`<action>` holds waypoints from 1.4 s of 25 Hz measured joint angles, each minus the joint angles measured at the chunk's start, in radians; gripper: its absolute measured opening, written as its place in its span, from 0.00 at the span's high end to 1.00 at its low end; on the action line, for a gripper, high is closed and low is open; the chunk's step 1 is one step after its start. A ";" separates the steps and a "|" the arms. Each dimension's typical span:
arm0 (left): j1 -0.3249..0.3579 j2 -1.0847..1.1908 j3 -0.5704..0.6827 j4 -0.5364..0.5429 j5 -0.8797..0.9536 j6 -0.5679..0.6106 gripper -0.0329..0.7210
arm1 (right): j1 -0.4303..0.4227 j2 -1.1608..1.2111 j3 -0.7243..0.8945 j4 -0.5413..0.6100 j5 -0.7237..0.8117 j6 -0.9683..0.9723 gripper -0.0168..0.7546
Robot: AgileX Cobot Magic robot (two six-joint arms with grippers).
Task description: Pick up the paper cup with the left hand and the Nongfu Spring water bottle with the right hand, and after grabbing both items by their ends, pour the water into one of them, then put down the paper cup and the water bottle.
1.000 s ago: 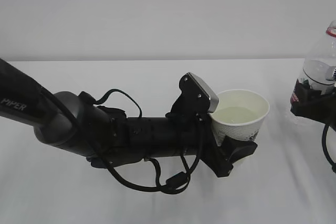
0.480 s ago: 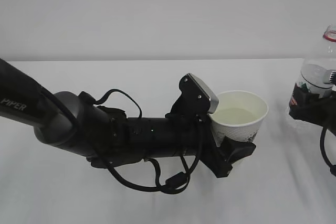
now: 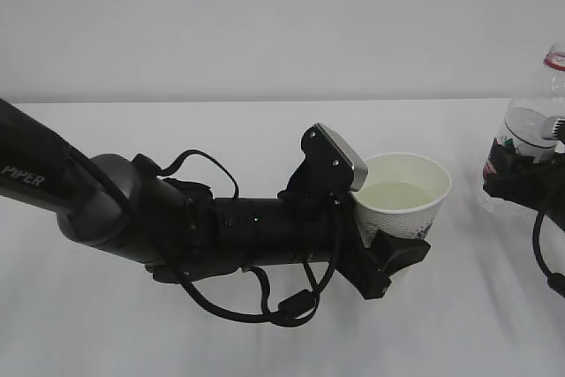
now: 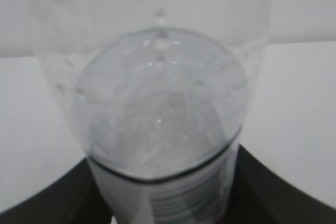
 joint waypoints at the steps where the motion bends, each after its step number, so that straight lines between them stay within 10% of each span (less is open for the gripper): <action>1: 0.000 0.000 0.000 0.000 0.000 0.000 0.23 | 0.000 0.000 0.000 0.000 0.000 0.000 0.44; 20: 0.000 0.000 0.000 0.000 0.000 0.000 0.23 | 0.000 0.001 -0.002 -0.009 -0.008 0.002 0.15; 35: 0.000 0.000 0.000 0.000 0.000 0.000 0.23 | 0.000 -0.079 0.115 -0.033 -0.016 0.005 0.12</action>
